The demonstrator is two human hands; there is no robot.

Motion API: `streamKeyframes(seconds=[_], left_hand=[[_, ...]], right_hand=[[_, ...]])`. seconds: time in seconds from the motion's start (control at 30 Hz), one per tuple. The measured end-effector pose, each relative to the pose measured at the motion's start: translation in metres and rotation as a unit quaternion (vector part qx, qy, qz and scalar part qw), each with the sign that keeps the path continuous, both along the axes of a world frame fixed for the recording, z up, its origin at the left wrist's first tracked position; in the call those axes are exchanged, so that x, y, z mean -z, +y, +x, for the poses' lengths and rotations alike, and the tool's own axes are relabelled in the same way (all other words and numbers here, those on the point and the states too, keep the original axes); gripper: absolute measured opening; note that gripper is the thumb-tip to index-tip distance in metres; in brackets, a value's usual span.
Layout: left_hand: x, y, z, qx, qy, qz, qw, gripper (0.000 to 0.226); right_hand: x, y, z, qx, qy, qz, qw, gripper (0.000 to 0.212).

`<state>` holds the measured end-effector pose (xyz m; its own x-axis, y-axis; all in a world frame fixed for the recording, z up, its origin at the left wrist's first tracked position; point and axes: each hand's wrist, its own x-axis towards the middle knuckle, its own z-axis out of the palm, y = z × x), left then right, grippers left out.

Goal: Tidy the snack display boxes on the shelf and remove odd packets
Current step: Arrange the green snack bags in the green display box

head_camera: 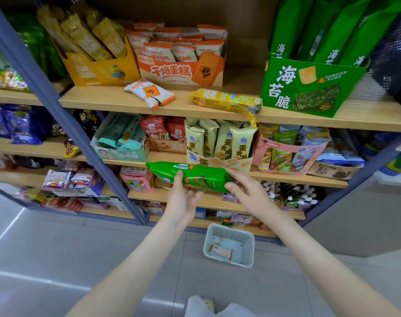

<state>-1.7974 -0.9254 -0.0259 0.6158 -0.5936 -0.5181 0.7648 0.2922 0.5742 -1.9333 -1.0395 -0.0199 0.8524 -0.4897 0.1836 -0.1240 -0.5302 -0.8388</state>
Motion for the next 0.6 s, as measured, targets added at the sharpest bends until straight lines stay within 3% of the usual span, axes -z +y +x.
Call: streamKeyframes(seconds=[0.1, 0.23, 0.47, 0.6], left_hand=[[0.003, -0.001, -0.001, 0.004, 0.014, 0.011, 1.0, 0.04], [0.0, -0.007, -0.001, 0.019, 0.018, 0.018, 0.999, 0.038], [0.008, -0.013, -0.001, 0.033, 0.052, 0.074, 0.995, 0.04], [0.014, -0.012, -0.002, 0.04, 0.08, 0.1, 0.991, 0.044]], right_hand=[[0.0, -0.002, -0.005, -0.027, 0.029, -0.028, 0.999, 0.061], [0.005, -0.007, -0.008, -0.042, 0.03, -0.066, 0.996, 0.064], [0.02, -0.016, -0.015, -0.063, 0.072, -0.199, 0.975, 0.069], [0.033, -0.019, -0.018, -0.06, 0.018, -0.331, 0.942, 0.08]])
